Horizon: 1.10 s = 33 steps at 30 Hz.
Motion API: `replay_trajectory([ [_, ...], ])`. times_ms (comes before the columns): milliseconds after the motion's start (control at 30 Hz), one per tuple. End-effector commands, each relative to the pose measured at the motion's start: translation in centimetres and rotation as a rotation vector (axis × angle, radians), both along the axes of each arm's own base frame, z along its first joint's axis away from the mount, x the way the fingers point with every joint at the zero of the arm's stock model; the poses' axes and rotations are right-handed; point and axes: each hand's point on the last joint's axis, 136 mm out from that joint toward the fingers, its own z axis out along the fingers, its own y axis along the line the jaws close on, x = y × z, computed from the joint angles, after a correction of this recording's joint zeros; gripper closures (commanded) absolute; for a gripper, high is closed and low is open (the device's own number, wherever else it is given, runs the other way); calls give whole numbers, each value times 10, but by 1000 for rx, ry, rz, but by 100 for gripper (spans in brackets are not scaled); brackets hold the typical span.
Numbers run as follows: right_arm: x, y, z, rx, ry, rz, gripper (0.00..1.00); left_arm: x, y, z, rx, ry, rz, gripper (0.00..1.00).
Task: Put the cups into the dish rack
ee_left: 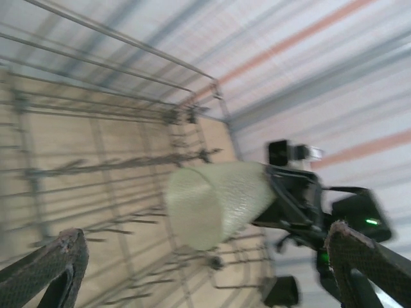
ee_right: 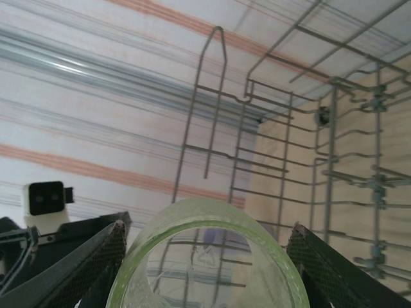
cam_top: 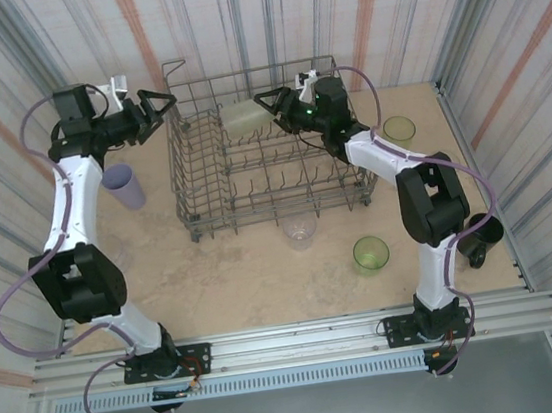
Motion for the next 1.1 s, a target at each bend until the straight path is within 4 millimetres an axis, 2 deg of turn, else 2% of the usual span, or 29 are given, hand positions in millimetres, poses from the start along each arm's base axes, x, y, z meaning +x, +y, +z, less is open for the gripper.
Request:
replay_trajectory([
  [0, -4, -8, 16, -131, -48, -30, 62, -12, 28, -1, 248, -18, 105, 1],
  [167, 2, -14, 8, -284, -30, -66, 64, -10, 51, -12, 358, 3, 189, 1],
  [333, 6, -18, 8, -436, -42, -98, 64, -7, 77, -29, 447, 55, 283, 1],
  [400, 7, -19, 7, -499, -50, -109, 64, -6, 85, -36, 477, 72, 314, 1],
  [433, 9, -19, 16, -520, -72, -119, 64, -5, 88, -40, 489, 78, 330, 1],
  [567, 14, -19, 13, -644, -93, -147, 65, -5, 97, -51, 522, 134, 361, 1],
  [667, 18, -18, 12, -720, -111, -166, 65, -5, 97, -54, 505, 161, 362, 1],
  [867, 32, -12, 3, -835, -136, -207, 66, 1, 79, -59, 379, 169, 307, 1],
  [1067, 45, -5, -7, -890, -143, -225, 67, 3, 79, -63, 368, 183, 300, 1],
])
